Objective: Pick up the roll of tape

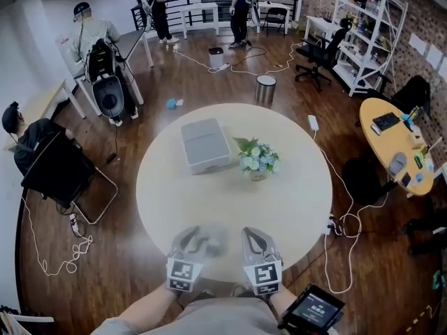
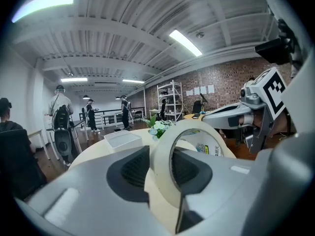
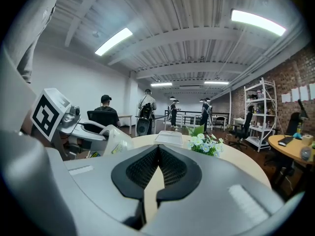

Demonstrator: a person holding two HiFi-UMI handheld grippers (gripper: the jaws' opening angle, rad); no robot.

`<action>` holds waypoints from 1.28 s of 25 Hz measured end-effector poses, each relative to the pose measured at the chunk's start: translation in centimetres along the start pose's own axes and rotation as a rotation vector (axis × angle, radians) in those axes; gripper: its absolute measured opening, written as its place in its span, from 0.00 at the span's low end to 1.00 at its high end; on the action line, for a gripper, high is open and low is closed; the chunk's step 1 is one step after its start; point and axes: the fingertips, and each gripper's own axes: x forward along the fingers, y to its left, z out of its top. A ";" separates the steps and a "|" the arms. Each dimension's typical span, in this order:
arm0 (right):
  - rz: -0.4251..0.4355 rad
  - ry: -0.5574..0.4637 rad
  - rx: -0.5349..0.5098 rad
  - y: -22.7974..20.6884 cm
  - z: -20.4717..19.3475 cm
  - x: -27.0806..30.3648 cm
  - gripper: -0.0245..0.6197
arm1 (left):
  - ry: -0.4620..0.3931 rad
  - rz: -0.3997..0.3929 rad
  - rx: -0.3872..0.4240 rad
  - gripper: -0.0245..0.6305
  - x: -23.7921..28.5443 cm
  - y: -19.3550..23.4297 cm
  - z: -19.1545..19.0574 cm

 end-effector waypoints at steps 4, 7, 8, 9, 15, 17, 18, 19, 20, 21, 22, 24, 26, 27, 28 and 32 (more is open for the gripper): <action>-0.031 -0.003 -0.001 3.8 0.2 -2.1 0.06 | -0.024 -0.024 -0.016 0.21 -3.6 0.9 -0.6; -0.046 -0.004 -0.014 6.4 0.2 -3.5 0.06 | -0.043 -0.036 -0.033 0.21 -6.2 1.4 -1.3; -0.052 -0.002 -0.017 7.1 0.1 -4.0 0.06 | -0.048 -0.042 -0.039 0.21 -6.9 1.4 -1.6; -0.059 0.000 -0.016 7.7 -0.1 -4.4 0.06 | -0.051 -0.050 -0.043 0.21 -7.5 1.4 -1.8; -0.101 0.023 0.013 9.6 -1.0 -6.1 0.06 | -0.052 -0.081 -0.050 0.21 -10.1 1.1 -2.5; -0.101 0.023 0.017 9.8 -1.0 -6.6 0.06 | -0.056 -0.078 -0.050 0.21 -10.8 0.9 -2.4; -0.100 0.020 0.018 9.9 -1.0 -6.8 0.06 | -0.059 -0.075 -0.048 0.21 -11.1 0.8 -2.4; -0.098 0.018 0.017 10.0 -1.0 -6.9 0.06 | -0.063 -0.072 -0.047 0.21 -11.2 0.7 -2.3; -0.096 0.016 0.016 10.0 -0.9 -7.0 0.06 | -0.065 -0.069 -0.047 0.21 -11.3 0.6 -2.2; -0.094 0.015 0.014 9.9 -0.9 -7.1 0.06 | -0.067 -0.065 -0.048 0.21 -11.2 0.6 -2.1; -0.093 0.015 0.012 9.9 -0.9 -7.2 0.06 | -0.069 -0.063 -0.052 0.21 -11.2 0.5 -2.1; -0.092 0.016 0.008 9.7 -0.8 -7.3 0.06 | -0.073 -0.060 -0.058 0.21 -11.1 0.3 -1.9; -0.092 0.017 0.004 9.4 -0.8 -7.4 0.06 | -0.076 -0.060 -0.057 0.21 -11.1 0.0 -1.6; -0.092 0.017 0.002 9.3 -0.8 -7.4 0.06 | -0.077 -0.060 -0.056 0.21 -11.0 -0.2 -1.5; -0.092 0.018 -0.001 9.1 -0.8 -7.5 0.06 | -0.078 -0.059 -0.055 0.21 -10.9 -0.4 -1.4; -0.083 0.016 -0.012 8.6 -0.5 -7.7 0.06 | -0.076 -0.059 -0.049 0.21 -10.6 -1.2 -1.1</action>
